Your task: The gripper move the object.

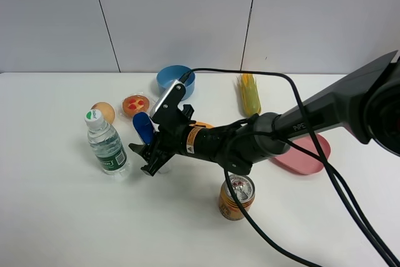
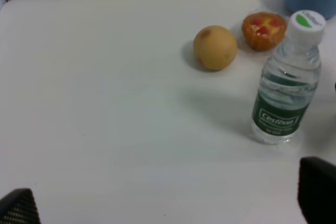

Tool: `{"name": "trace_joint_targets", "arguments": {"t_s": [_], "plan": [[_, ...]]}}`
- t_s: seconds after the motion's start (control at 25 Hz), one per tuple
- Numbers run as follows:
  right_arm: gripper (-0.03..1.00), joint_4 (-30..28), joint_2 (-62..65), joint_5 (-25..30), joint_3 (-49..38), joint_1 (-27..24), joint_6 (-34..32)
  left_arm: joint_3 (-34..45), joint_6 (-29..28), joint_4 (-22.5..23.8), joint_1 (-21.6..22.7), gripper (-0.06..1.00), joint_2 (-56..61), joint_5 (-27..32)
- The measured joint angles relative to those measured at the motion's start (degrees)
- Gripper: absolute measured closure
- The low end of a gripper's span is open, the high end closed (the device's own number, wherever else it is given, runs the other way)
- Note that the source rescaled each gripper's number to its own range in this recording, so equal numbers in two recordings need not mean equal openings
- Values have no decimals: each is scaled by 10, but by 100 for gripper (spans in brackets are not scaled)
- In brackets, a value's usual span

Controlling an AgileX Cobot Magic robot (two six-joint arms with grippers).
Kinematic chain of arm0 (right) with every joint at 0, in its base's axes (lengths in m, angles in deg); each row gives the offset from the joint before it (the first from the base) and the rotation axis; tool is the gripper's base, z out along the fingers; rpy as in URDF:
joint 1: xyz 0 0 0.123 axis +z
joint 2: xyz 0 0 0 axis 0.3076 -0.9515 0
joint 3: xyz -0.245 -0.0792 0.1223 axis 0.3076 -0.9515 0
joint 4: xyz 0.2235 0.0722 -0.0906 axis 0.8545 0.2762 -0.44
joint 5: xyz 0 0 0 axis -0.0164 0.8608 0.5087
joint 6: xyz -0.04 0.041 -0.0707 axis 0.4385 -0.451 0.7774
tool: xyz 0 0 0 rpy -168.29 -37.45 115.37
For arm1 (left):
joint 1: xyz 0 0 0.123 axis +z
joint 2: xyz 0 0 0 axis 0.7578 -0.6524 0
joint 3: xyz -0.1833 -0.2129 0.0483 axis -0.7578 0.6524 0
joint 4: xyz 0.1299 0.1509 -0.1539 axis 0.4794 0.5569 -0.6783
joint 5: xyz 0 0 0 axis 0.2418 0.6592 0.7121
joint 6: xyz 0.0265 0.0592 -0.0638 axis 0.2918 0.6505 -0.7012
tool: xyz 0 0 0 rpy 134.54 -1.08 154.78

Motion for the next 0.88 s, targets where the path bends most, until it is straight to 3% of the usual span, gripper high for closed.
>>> {"name": "trace_joint_targets", "arguments": {"t_s": [0.36, 0.88], "plan": [[39, -8, 16, 41, 0, 0, -44, 0, 0, 0, 0, -6, 0, 0], [39, -31, 99, 46, -1, -2, -73, 0, 0, 0, 0, -6, 0, 0]]}}
